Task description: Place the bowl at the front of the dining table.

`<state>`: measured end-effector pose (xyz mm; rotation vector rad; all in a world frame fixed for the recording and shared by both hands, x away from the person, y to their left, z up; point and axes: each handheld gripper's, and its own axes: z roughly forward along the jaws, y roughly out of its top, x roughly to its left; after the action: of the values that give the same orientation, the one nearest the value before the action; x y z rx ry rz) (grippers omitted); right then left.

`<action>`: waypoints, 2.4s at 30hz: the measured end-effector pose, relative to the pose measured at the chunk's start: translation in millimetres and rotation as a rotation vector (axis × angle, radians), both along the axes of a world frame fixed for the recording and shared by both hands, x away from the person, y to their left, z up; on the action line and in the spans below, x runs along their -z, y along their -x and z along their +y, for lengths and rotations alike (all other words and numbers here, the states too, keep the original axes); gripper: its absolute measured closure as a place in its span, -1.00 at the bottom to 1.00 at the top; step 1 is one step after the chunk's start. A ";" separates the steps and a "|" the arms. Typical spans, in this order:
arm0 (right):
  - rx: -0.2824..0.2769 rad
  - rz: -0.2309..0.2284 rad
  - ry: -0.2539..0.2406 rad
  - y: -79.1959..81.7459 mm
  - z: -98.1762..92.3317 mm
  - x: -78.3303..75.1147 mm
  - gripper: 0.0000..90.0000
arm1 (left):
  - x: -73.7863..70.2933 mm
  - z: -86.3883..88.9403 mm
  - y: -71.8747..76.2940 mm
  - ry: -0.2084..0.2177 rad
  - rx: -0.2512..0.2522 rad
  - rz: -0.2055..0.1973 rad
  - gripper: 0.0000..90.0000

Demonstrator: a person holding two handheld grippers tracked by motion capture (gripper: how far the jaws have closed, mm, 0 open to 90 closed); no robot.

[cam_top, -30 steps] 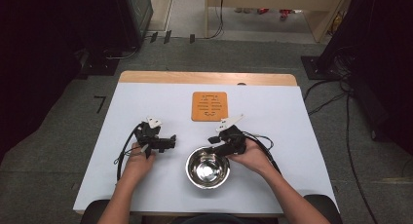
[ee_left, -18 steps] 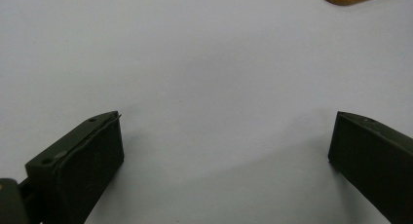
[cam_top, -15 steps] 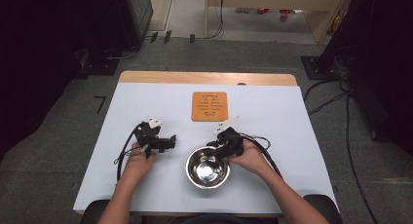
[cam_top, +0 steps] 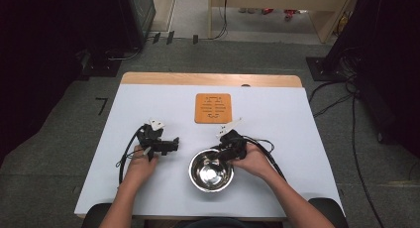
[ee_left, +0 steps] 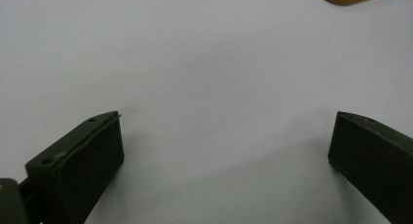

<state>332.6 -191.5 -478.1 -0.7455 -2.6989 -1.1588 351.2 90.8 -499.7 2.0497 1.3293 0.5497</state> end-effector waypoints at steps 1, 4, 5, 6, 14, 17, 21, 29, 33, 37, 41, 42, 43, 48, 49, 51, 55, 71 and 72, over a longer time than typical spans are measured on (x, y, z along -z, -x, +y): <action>-0.001 0.003 0.007 0.8 1.3 0.0 0.49 | 0.0 0.0 0.0 0.000 0.000 0.000 -1.00; -0.003 -0.001 0.021 1.6 3.0 -0.1 0.49 | 0.0 0.0 0.0 0.000 0.000 0.000 -1.00; -0.003 -0.002 0.023 1.5 3.3 -0.1 0.49 | 0.0 0.0 0.0 0.000 0.000 0.000 -1.00; -0.001 0.002 0.023 1.3 3.3 0.0 0.49 | 0.0 0.0 0.0 0.000 0.000 -0.001 -1.00; -0.013 0.012 0.051 2.1 9.2 3.5 0.46 | 0.0 0.0 0.0 0.000 0.000 0.000 -1.00; -0.021 0.023 0.064 2.3 10.5 4.4 0.53 | 0.0 0.0 0.0 0.000 0.000 0.000 -1.00; -0.018 0.022 0.070 2.6 11.3 4.1 0.53 | 0.0 0.0 0.0 0.000 0.000 0.000 -1.00; -0.008 0.055 0.061 0.0 8.5 2.0 0.61 | 0.0 0.0 0.0 0.000 0.000 0.000 -1.00; -0.006 0.099 0.047 -1.9 5.6 -1.1 0.71 | 0.2 -0.3 0.0 0.004 -0.002 -0.002 -1.00; -0.013 0.111 0.026 -3.1 1.4 -5.5 0.84 | 0.0 0.0 0.0 0.000 0.000 0.000 -1.00; 0.008 0.069 0.048 -2.9 0.2 -6.8 0.93 | 0.0 0.0 0.0 0.000 0.000 0.000 -1.00; 0.008 0.069 0.048 -2.9 0.2 -6.8 0.93 | 0.0 0.0 0.0 0.000 0.000 0.000 -1.00; 0.008 0.068 0.046 -3.1 0.1 -6.8 0.93 | 0.0 0.0 0.0 0.000 0.000 0.000 -1.00; 0.007 0.064 0.047 -2.5 0.3 -7.5 0.94 | 0.0 0.0 0.0 0.000 0.000 0.000 -1.00; 0.010 0.071 0.045 -2.8 0.3 -7.4 0.94 | 0.0 0.0 0.0 0.000 0.000 0.000 -1.00; 0.009 0.071 0.044 -3.0 0.2 -7.1 0.94 | 0.0 0.0 0.0 0.000 0.000 0.000 -1.00; 0.012 0.075 0.043 -3.3 0.3 -7.1 0.94 | 0.0 0.0 -0.1 0.001 0.000 0.000 -1.00; 0.019 0.087 0.025 -4.2 -1.4 -10.4 0.94 | 0.1 -0.2 -0.1 0.002 -0.002 -0.001 -1.00; 0.022 0.088 0.024 -4.0 -1.3 -11.0 0.94 | 0.0 -0.1 0.0 0.001 0.000 0.000 -1.00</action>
<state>336.6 -192.8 -467.1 -0.8121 -2.6432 -1.0743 351.2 90.7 -499.7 2.0485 1.3296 0.5493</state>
